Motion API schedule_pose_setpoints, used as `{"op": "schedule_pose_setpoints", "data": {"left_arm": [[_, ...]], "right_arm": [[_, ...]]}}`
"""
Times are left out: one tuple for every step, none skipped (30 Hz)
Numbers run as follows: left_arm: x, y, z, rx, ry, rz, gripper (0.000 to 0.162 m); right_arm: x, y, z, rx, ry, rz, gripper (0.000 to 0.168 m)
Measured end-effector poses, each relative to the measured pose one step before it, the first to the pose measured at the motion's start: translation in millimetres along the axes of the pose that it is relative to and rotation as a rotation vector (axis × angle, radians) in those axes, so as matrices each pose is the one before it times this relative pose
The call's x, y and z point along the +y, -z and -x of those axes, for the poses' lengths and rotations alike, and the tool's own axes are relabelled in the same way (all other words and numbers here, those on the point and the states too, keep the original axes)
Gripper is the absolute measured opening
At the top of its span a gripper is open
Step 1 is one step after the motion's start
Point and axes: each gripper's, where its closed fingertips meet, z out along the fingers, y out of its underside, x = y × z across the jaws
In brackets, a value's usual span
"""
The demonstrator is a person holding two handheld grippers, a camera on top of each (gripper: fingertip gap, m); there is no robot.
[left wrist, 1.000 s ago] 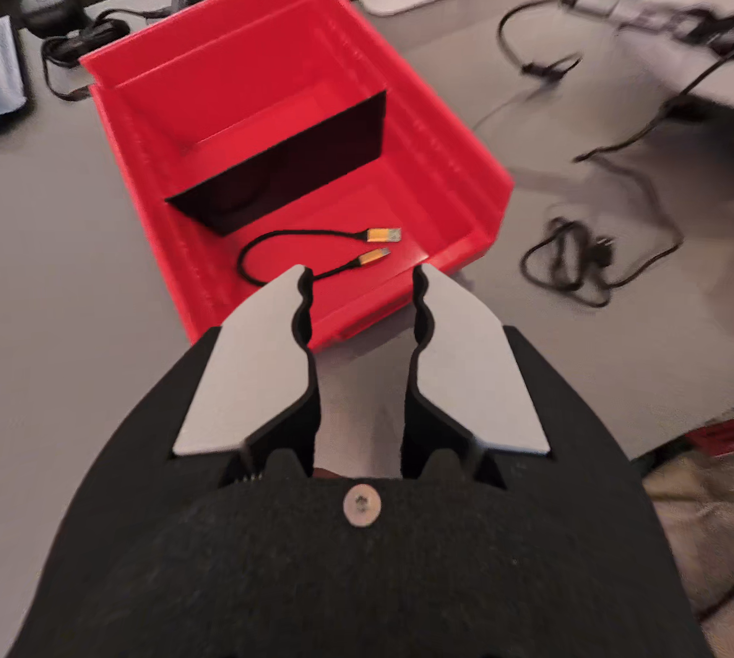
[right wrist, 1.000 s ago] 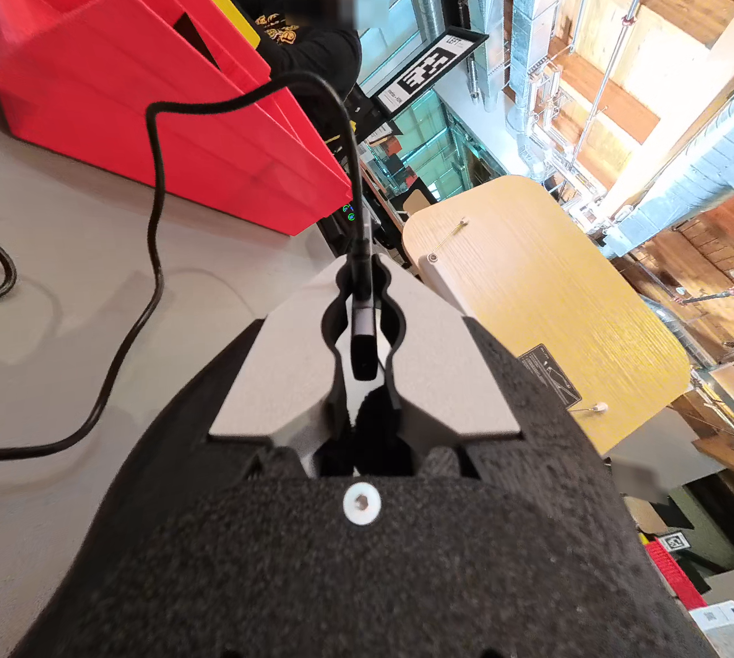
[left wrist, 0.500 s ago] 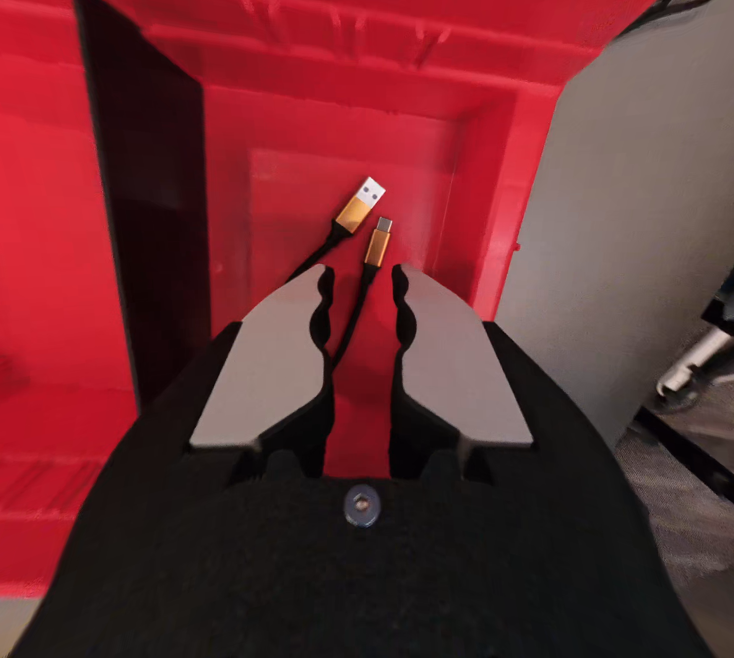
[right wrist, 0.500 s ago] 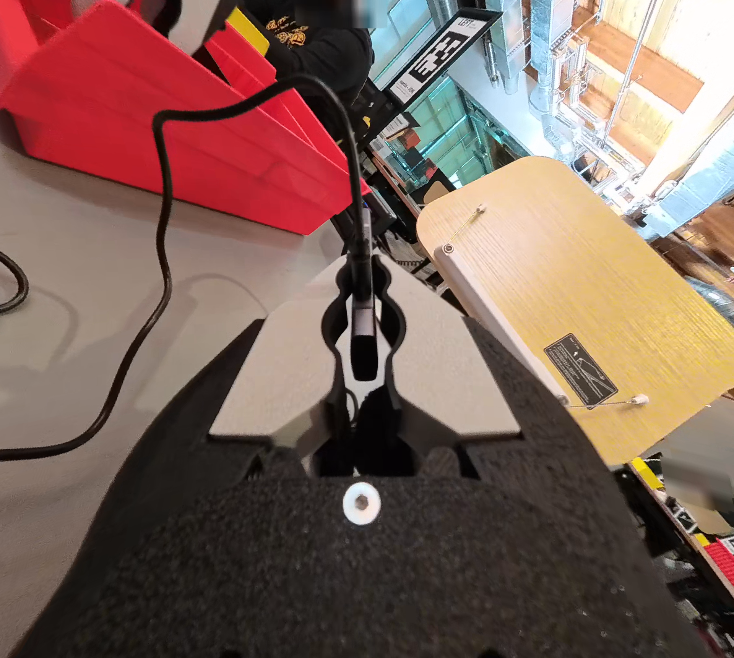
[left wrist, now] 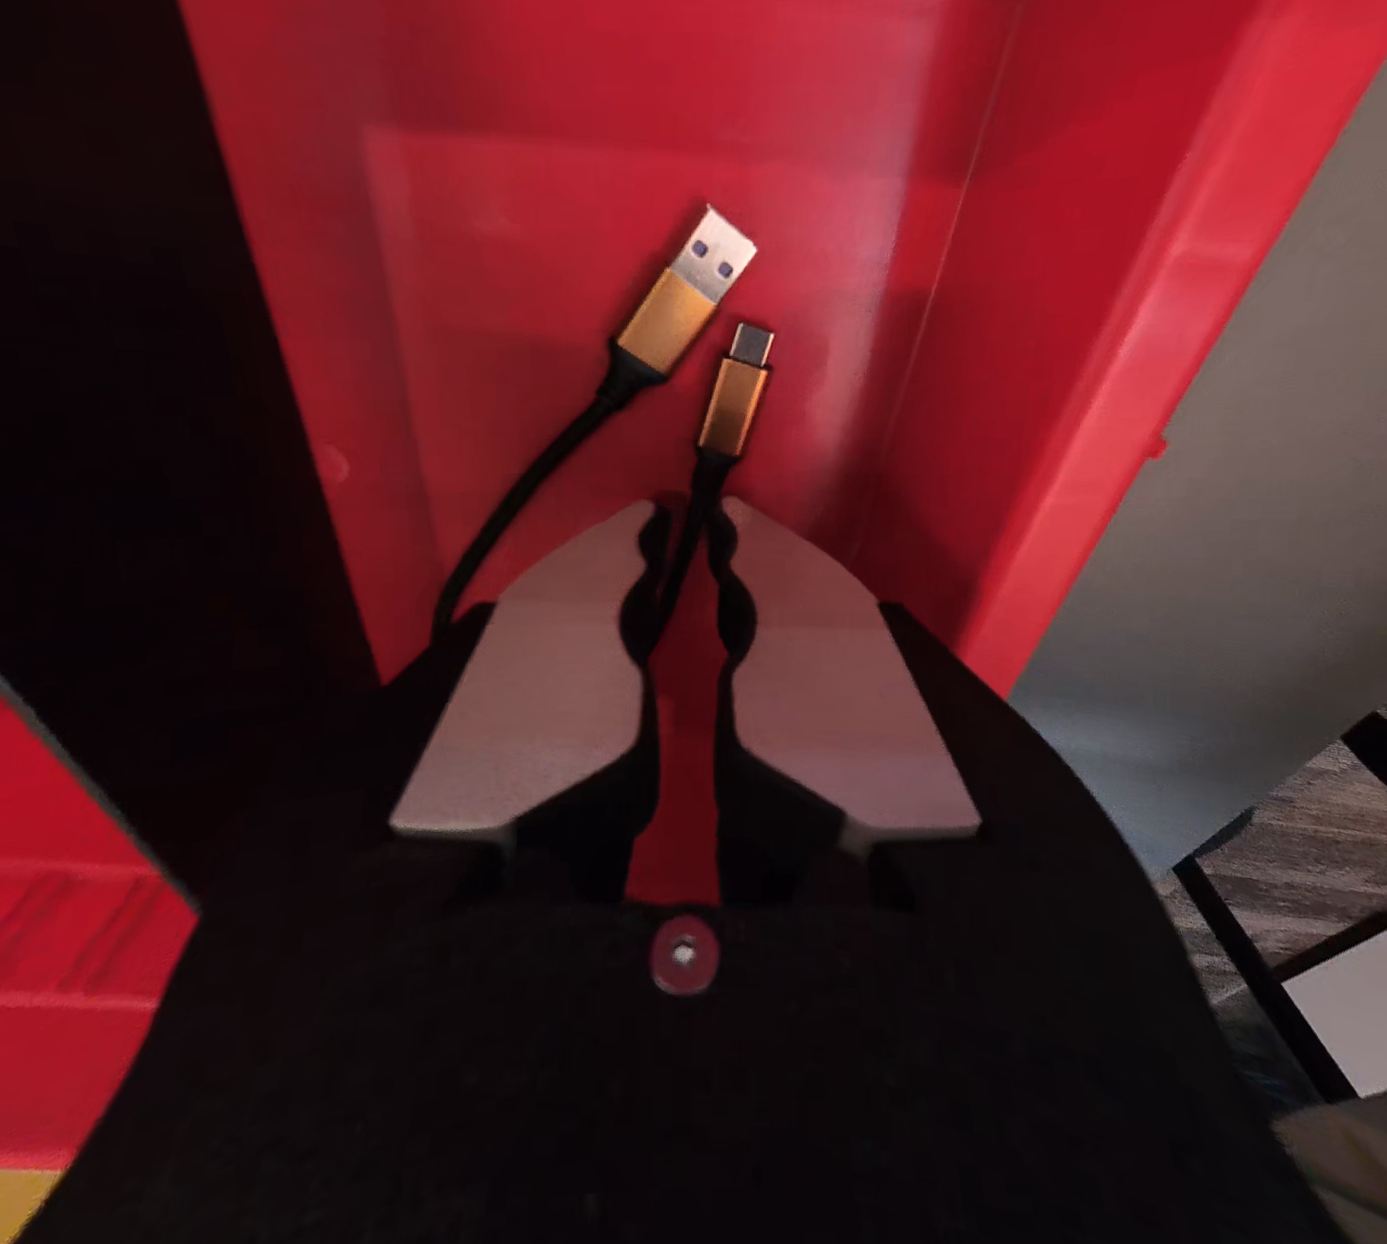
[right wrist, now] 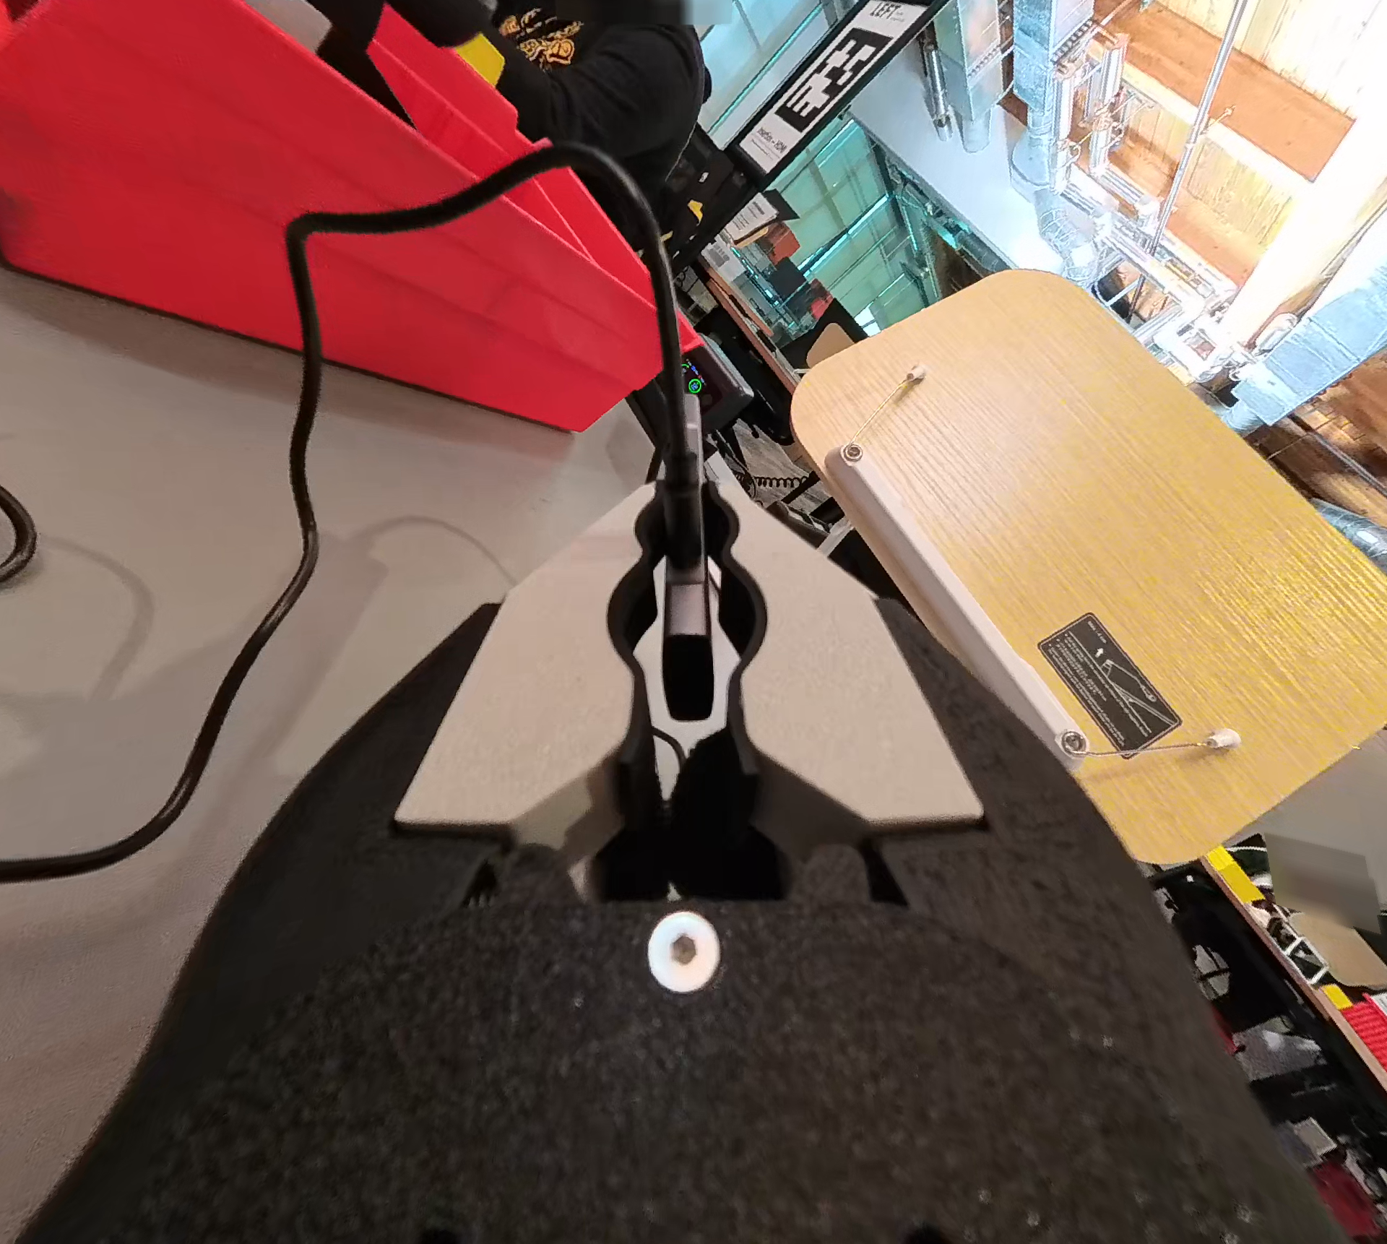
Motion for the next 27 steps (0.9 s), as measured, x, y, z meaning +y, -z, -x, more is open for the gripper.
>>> {"op": "schedule_pose_setpoints", "data": {"left_arm": [[-0.80, -0.23, -1.53, 0.0083, 0.0106, 0.0006, 0.004], [-0.71, 0.02, -0.23, 0.0011, 0.0020, -0.0001, 0.004], [-1.00, 0.07, -0.27, -0.0036, 0.0003, -0.0074, 0.004], [-1.14, 0.06, 0.05, -0.0094, 0.0030, -0.0105, 0.004], [0.50, 0.94, 0.34, -0.0205, 0.0016, -0.0028, 0.004], [0.63, 4.12, -1.01, -0.0148, 0.0054, -0.0037, 0.004], [-1.33, 9.05, -0.25, -0.0186, 0.0161, -0.0177, 0.004], [-3.21, 14.38, 0.52, -0.0281, 0.0154, -0.0309, 0.004], [-4.18, 18.75, 0.00, -0.0286, 0.0155, -0.0357, 0.004], [-5.36, 22.29, 0.20, -0.0392, 0.0086, -0.0405, 0.003], [-6.72, 24.95, -1.80, -0.0347, 0.0022, -0.0469, 0.003], [-7.57, 25.42, -5.99, -0.0102, 0.0107, -0.0482, 0.003], [-8.84, 24.63, -5.73, -0.0268, 0.0091, -0.0488, 0.003], [-9.36, 22.72, -7.14, -0.0338, 0.0004, -0.0417, 0.003], [-10.84, 20.04, -11.40, -0.0217, -0.0024, -0.0376, 0.003], [-13.75, 16.38, -16.07, -0.0099, -0.0063, -0.0458, 0.003], [-13.66, 10.27, -21.36, 0.0122, -0.0056, -0.0393, 0.003], [-11.73, 2.37, -21.63, 0.0063, 0.0101, -0.0280, 0.003], [-6.10, -6.92, -20.61, 0.0034, 0.0479, 0.0016, 0.003], [0.17, -15.94, -21.15, 0.0115, 0.0435, 0.0262, 0.003], [3.51, -22.65, -15.16, -0.0189, 0.0226, 0.0303, 0.003], [6.47, -26.39, -10.88, -0.0229, 0.0290, 0.0422, 0.003], [5.61, -27.81, -12.40, 0.0154, 0.0316, 0.0330, 0.003], [1.26, -25.79, -11.18, 0.0390, 0.0307, 0.0047, 0.003], [-2.76, -21.28, -6.27, 0.0233, 0.0374, -0.0151, 0.003], [-2.81, -16.76, -5.40, 0.0204, 0.0241, -0.0064, 0.003], [-2.25, -12.99, -5.21, 0.0217, -0.0050, 0.0048, 0.003]], "right_arm": [[0.25, -0.08, -0.41, 0.0009, -0.0019, 0.0017, 0.008], [0.00, -0.04, -0.21, 0.0008, -0.0011, 0.0008, 0.008], [-0.07, 0.08, -0.38, 0.0022, 0.0004, -0.0008, 0.008], [-0.05, 0.18, -0.01, 0.0018, 0.0036, 0.0003, 0.008], [0.03, 0.30, -0.17, 0.0024, 0.0069, 0.0011, 0.008], [-0.19, 0.44, -0.07, 0.0035, 0.0081, 0.0001, 0.008], [-0.23, 0.38, -0.29, 0.0036, 0.0076, 0.0002, 0.008], [-0.21, 0.13, 0.08, 0.0007, 0.0060, 0.0011, 0.008], [-0.18, 0.02, -0.07, 0.0017, 0.0050, -0.0004, 0.008], [-0.43, 0.11, 0.03, 0.0010, 0.0046, -0.0022, 0.008], [-0.27, -0.03, 0.33, -0.0008, 0.0052, -0.0005, 0.008], [-0.40, 0.13, -0.11, 0.0014, 0.0059, -0.0019, 0.008], [-0.50, 0.03, -0.21, 0.0012, 0.0060, -0.0014, 0.008], [-0.66, 0.16, 0.01, 0.0008, 0.0044, -0.0021, 0.009], [-0.60, 0.15, 0.01, 0.0003, 0.0020, -0.0014, 0.008], [-0.53, -0.12, 0.55, -0.0046, -0.0026, 0.0004, 0.008], [-0.21, -0.13, 0.74, -0.0053, -0.0065, 0.0022, 0.008], [-0.39, -0.05, 0.14, -0.0016, -0.0051, -0.0009, 0.008], [-0.01, -0.04, 0.15, -0.0002, 0.0011, 0.0005, 0.008], [0.19, -0.03, 0.28, -0.0008, 0.0036, 0.0004, 0.008], [-0.14, -0.02, 0.12, 0.0000, 0.0016, -0.0012, 0.008], [0.28, -0.11, 0.30, -0.0020, 0.0002, 0.0010, 0.008], [0.31, -0.16, 0.62, -0.0022, -0.0001, 0.0014, 0.009], [0.16, -0.04, 0.85, -0.0019, 0.0031, 0.0001, 0.008], [0.06, -0.09, 0.85, -0.0012, 0.0087, 0.0002, 0.008], [0.23, -0.04, 0.83, -0.0007, 0.0108, 0.0021, 0.008], [-0.20, 0.26, 0.81, -0.0010, 0.0082, -0.0006, 0.008]]}}
